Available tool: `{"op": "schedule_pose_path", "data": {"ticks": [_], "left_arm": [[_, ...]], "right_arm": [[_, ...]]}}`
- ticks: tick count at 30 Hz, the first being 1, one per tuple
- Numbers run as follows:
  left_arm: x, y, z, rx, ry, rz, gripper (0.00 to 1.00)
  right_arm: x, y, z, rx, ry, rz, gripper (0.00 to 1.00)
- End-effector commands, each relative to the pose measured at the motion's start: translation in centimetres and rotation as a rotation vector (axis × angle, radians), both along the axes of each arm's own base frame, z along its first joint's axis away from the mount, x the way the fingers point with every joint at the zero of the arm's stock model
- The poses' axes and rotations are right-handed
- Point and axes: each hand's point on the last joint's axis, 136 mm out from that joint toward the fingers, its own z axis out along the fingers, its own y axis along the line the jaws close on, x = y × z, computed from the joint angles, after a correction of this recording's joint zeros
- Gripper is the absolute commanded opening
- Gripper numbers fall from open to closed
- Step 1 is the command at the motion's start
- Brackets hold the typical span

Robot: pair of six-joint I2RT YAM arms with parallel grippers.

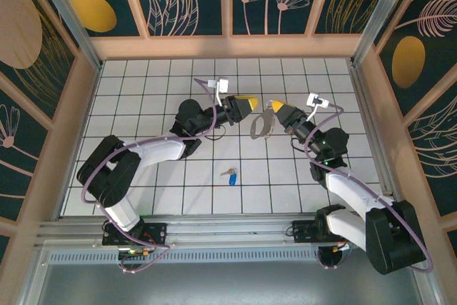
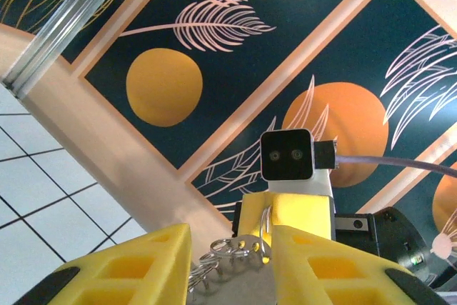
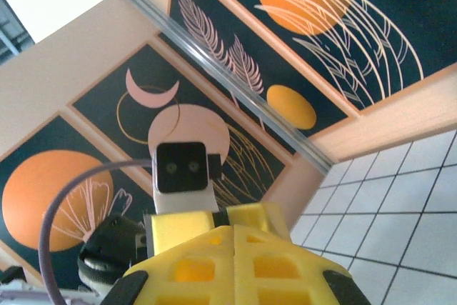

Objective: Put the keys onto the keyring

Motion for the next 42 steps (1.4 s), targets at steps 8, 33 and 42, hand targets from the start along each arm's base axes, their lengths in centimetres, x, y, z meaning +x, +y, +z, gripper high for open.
{"op": "schedule_pose_path", "data": {"ticks": [8, 33, 42], "left_arm": [[-0.9, -1.4, 0.9, -0.089, -0.022, -0.048, 0.32], [-1.1, -2.5, 1.5, -0.062, -0.068, -0.069, 0.00], [-1.7, -3.3, 1.3, 0.146, -0.199, -0.138, 0.00]], "right_arm": [[0.3, 0.2, 2.1, 0.100, -0.050, -0.020, 0.00], [0.9, 0.1, 0.8, 0.032, -0.026, -0.017, 0.36], [-0.2, -2.9, -0.4, -0.111, -0.056, -0.026, 0.41]]}}
